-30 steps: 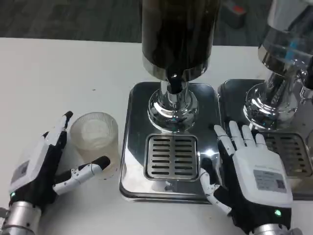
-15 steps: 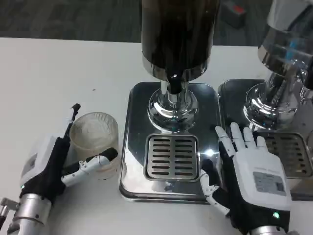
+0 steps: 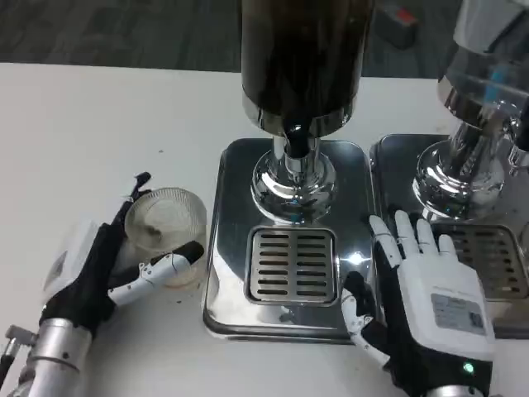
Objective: Grasp the cup under the faucet to collect the drink, then remove the cup.
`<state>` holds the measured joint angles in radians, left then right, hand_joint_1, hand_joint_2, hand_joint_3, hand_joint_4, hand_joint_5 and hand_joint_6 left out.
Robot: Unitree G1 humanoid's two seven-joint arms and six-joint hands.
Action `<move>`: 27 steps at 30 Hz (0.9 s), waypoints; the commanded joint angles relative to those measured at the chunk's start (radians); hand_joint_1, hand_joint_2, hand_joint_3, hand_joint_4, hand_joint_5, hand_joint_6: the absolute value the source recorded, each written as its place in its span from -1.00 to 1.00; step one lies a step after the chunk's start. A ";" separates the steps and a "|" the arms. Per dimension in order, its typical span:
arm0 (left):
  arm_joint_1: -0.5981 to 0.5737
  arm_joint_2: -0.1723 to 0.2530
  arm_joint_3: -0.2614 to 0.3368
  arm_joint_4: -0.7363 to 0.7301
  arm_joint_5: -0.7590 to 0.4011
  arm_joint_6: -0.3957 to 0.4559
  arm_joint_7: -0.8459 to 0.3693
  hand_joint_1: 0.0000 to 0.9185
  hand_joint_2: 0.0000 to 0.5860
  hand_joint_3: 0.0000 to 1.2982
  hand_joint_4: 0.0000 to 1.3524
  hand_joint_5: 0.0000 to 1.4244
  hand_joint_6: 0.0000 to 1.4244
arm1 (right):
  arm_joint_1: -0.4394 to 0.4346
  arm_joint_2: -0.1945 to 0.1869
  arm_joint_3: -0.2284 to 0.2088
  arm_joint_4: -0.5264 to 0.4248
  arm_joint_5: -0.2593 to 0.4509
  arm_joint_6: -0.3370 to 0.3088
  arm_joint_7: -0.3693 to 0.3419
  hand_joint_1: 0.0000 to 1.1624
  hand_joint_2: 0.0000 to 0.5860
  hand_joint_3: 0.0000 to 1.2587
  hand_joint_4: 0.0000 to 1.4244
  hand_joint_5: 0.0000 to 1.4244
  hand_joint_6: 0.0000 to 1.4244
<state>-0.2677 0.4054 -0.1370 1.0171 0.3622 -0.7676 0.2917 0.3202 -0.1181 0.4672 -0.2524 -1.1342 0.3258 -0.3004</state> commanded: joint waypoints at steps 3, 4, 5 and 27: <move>0.013 -0.014 -0.015 0.022 0.013 0.006 -0.004 -0.30 -0.79 -0.57 -0.48 -0.14 -0.08 | 0.007 0.010 -0.005 -0.021 0.001 0.007 -0.016 -0.24 0.85 -0.83 -1.00 -1.00 -1.00; 0.014 -0.014 -0.015 0.021 0.014 0.005 0.004 -0.29 -0.78 -0.53 -0.43 -0.11 -0.03 | 0.008 0.011 -0.006 -0.022 0.004 0.006 -0.016 -0.24 0.84 -0.83 -1.00 -1.00 -1.00; 0.016 -0.014 -0.013 0.019 0.014 0.005 0.011 -0.29 -0.77 -0.48 -0.38 -0.07 0.02 | 0.008 0.011 -0.006 -0.022 0.006 0.005 -0.015 -0.24 0.84 -0.83 -1.00 -1.00 -1.00; 0.032 -0.006 0.008 -0.011 0.054 -0.059 0.216 -0.07 -0.59 -0.13 -0.04 0.21 0.19 | -0.006 0.017 -0.007 -0.001 0.035 -0.006 -0.023 -0.21 0.85 -0.83 -1.00 -1.00 -1.00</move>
<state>-0.2375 0.4016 -0.1356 1.0151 0.4067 -0.7926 0.4752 0.3212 -0.1044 0.4667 -0.2596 -1.1087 0.3249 -0.3071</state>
